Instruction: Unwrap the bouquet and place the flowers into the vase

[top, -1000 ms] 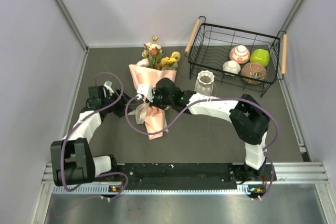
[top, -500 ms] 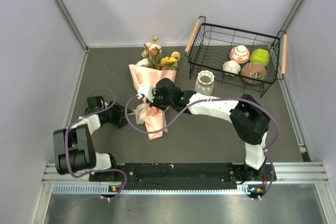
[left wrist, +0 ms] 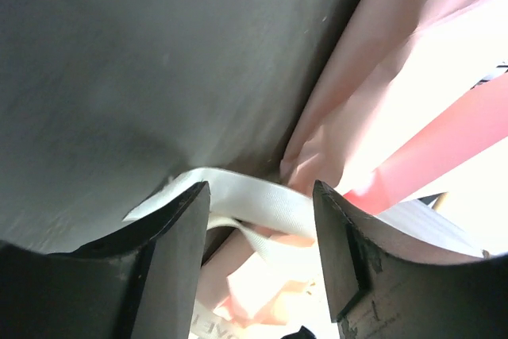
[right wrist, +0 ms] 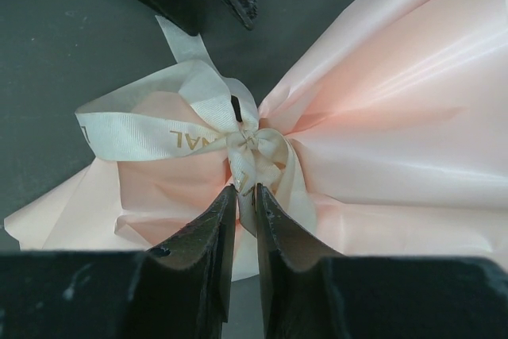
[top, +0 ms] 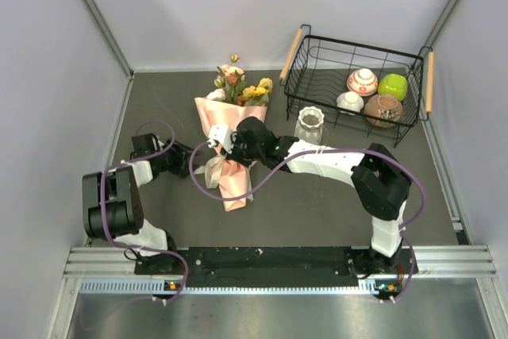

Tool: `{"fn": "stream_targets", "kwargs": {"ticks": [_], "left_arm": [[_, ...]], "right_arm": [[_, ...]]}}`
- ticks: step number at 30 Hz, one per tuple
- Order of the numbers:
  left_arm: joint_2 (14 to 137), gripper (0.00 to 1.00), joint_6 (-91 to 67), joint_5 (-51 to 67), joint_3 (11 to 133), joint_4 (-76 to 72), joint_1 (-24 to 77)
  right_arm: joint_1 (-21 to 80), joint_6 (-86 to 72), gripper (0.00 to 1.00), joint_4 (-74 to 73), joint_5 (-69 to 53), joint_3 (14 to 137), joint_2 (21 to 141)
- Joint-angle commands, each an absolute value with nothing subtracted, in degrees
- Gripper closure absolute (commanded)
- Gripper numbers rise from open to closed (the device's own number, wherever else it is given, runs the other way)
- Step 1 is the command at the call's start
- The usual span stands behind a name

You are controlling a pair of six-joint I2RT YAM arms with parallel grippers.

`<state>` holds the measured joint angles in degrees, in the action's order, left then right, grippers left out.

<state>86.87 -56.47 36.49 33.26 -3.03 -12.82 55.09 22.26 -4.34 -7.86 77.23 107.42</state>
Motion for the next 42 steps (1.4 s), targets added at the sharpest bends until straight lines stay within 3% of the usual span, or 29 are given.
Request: {"fn": "stream_targets", "kwargs": {"ticks": [1, 11, 13, 14, 18, 33, 37, 42], "left_arm": [[91.31, 0.39, -56.78, 41.12, 37.61, -7.38, -9.41], [92.38, 0.42, -59.15, 44.56, 35.34, -13.1, -6.33], [89.49, 0.39, -57.93, 43.51, 33.76, -11.35, -6.24], [88.6, 0.32, -57.66, 43.07, 33.14, -10.29, -6.33], [85.17, 0.27, -57.92, 42.8, 29.72, -10.19, -6.24], [87.97, 0.22, -62.4, 45.53, 31.28, -15.02, -4.48], [90.52, 0.29, -63.1, 45.53, 33.13, -16.0, -3.87], [89.48, 0.49, -60.48, 42.02, 34.45, -13.01, -3.87]], "right_arm": [[55.37, 21.62, 0.83, -3.78, -9.05, 77.52, 104.85], [55.46, 21.45, 0.9, -4.22, -9.23, 77.52, 104.59], [55.37, 21.53, 0.9, -4.31, -9.23, 77.52, 104.59], [55.37, 21.53, 0.9, -4.31, -9.32, 77.43, 104.5], [55.28, 21.45, 0.9, -4.31, -9.84, 77.34, 104.85], [55.55, 20.92, 0.9, -5.27, -10.81, 77.69, 104.94], [55.81, 21.0, 0.9, -5.8, -10.81, 78.13, 105.29], [56.16, 20.92, 0.91, -6.33, -10.72, 78.75, 106.0]]}}
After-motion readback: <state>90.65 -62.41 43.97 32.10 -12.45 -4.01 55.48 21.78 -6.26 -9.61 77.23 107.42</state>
